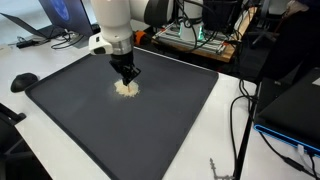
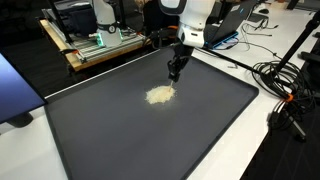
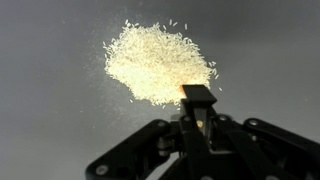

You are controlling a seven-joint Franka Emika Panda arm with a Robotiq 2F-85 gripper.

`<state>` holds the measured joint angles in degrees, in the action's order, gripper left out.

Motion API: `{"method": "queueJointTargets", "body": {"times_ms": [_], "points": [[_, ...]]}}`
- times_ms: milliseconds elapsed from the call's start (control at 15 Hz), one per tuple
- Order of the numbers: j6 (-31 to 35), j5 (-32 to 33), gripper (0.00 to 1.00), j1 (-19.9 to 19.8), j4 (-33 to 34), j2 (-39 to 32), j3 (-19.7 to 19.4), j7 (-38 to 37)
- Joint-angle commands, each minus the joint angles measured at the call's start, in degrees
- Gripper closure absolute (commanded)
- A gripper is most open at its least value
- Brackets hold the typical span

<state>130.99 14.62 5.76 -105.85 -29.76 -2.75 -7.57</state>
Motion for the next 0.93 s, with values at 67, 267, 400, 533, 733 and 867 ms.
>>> {"method": "queueJointTargets", "body": {"times_ms": [67, 267, 400, 533, 733, 867], "points": [[-6.2, 0.3, 0.97, 0.8, 5.6, -4.4, 0.1, 0.6], [-8.5, 0.2, 0.97, 0.7, 7.7, -5.6, 0.2, 0.9], [-9.4, 0.3, 0.97, 0.7, 8.5, -5.8, 0.1, 0.7], [-9.9, 0.2, 0.97, 0.5, 8.9, -5.7, 0.1, 0.8], [-10.0, -0.1, 0.97, 0.2, 8.4, -5.1, 0.2, 1.2], [-9.9, -0.2, 0.97, 0.1, 8.2, -4.8, 0.3, 1.4]]}}
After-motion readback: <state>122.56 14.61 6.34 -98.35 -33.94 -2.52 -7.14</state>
